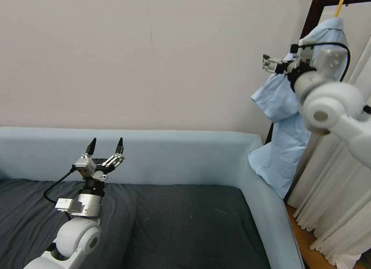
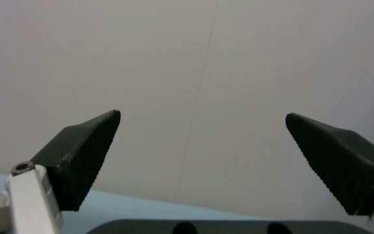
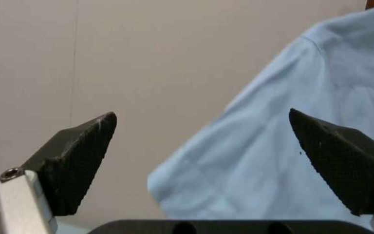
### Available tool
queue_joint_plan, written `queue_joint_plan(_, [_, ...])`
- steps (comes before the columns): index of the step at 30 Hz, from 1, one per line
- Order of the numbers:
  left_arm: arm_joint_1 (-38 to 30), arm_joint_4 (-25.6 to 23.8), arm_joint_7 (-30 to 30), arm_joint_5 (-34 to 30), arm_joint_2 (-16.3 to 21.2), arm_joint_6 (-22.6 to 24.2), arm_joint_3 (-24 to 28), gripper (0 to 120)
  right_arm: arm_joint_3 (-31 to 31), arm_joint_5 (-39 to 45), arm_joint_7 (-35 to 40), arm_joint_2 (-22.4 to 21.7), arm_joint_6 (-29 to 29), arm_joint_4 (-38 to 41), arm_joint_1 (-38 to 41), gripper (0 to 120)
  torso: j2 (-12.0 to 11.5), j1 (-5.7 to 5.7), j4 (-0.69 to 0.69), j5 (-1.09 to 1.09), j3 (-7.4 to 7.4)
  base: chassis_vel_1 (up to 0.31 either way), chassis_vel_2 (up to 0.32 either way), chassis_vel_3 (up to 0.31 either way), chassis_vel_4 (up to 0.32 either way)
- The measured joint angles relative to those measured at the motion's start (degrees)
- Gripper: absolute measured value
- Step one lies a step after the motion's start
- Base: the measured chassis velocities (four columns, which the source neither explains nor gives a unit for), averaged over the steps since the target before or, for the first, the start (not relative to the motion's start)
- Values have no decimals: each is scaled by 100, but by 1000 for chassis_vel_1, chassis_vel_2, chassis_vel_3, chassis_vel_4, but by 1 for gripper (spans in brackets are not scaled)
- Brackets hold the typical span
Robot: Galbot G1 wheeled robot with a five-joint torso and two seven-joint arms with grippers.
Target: Pick up the clothes from the sofa and hang them on the clothes hanger.
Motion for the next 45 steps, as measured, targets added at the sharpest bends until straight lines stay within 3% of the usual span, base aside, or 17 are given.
queue_joint_plan(1, [0, 0, 0, 0, 0, 0, 0, 100, 0, 0, 0, 0, 0, 0, 0, 100, 0, 0, 0, 0, 0, 0, 0, 0, 0])
queue_joint_plan(3, [61, -126, -204, -8, -15, 314, 89, 100, 548, -425, -193, -147, 364, 203, -1016, 100, 1, 0, -13, -8, -1, 0, 0, 0, 0])
queue_joint_plan(4, [287, -272, -327, 107, -83, 470, 70, 100, 764, -715, -239, -60, 591, 249, -1631, 100, 1, 0, -14, -7, -2, -38, -35, -10, -57])
queue_joint_plan(7, [587, -421, -444, 291, -231, 554, -6, 100, 881, -1071, -245, 165, 772, 254, -2097, 100, 0, 0, -11, -1, 1, -25, -24, -26, -38])
queue_joint_plan(8, [838, -501, -495, 489, -412, 414, -119, 100, 925, -1472, -246, 445, 945, 209, -2397, 100, 0, -1, -1, -4, 0, 0, 0, 0, 0])
queue_joint_plan(11, [1195, -521, -307, 790, -771, 83, -389, 100, 991, -1977, -320, 903, 1054, 73, -2788, 100, 0, 0, 6, -8, 0, 0, 0, 0, 0])
queue_joint_plan(14, [1628, -504, -96, 1138, -1325, -230, -603, 100, 1268, -2648, -709, 1524, 1253, -155, -3639, 100, 0, 0, -1, -8, 0, 0, 0, 0, 0])
queue_joint_plan(17, [1872, -427, 8, 1399, -1640, -400, -648, 100, 1559, -3049, -797, 1848, 1279, -215, -4297, 100, 0, 0, -8, -3, 0, 0, 0, 0, 0])
queue_joint_plan(20, [2221, -382, 48, 1793, -2051, -567, -663, 100, 2048, -3592, -732, 2374, 1205, -148, -5170, 100, 0, 0, -7, -6, 0, 0, 0, 0, 0])
queue_joint_plan(26, [2589, -436, 28, 2082, -2474, -652, -658, 100, 2990, -4215, -727, 3004, 1107, 143, -6162, 100, 0, 0, -3, -7, 0, 0, 0, 0, 0])
queue_joint_plan(35, [2773, -698, -157, 2257, -2577, -489, -700, 100, 4365, -4492, -726, 3425, 580, 773, -7348, 100, 0, 0, -6, -6, 0, 0, 0, 0, 0])
queue_joint_plan(45, [2849, -928, 42, 2136, -2414, -377, -692, 100, 4761, -4400, -975, 3498, 436, 1180, -7904, 100, 0, 0, -4, -6, 0, 0, 0, 0, 0])
